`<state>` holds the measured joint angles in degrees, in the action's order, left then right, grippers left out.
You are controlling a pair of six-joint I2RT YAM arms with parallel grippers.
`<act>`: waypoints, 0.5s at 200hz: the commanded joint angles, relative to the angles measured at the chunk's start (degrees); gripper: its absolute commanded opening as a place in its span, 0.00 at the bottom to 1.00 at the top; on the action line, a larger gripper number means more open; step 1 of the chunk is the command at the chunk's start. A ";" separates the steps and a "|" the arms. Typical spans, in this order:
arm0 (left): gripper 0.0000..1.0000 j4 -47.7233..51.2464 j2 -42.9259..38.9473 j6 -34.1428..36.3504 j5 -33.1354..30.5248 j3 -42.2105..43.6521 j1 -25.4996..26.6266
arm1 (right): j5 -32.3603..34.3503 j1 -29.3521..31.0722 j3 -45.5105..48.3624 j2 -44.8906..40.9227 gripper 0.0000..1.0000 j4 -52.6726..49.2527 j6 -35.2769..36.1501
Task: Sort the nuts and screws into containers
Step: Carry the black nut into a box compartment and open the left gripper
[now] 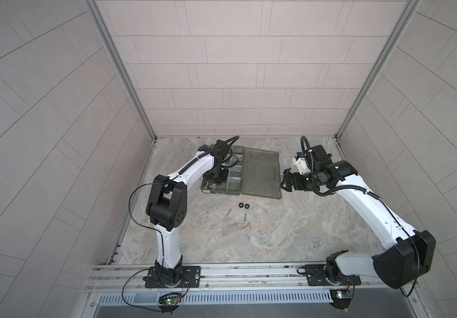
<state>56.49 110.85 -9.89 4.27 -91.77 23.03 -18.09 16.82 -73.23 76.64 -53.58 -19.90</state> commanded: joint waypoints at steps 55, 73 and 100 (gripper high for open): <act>0.17 -0.04 2.53 0.84 2.93 -1.05 -0.23 | -0.33 -0.03 -4.09 4.01 0.99 0.07 0.25; 0.17 -0.27 2.80 0.84 2.86 -1.80 -0.24 | -0.46 0.05 -4.44 4.63 0.99 -0.02 0.21; 0.17 0.33 4.29 1.18 2.91 -5.11 -0.70 | -0.42 0.00 -5.14 5.68 0.99 0.16 0.20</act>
<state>56.21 113.93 -9.39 6.87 -93.01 22.87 -18.65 16.82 -76.88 81.32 -53.17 -19.90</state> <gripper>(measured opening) 0.232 0.993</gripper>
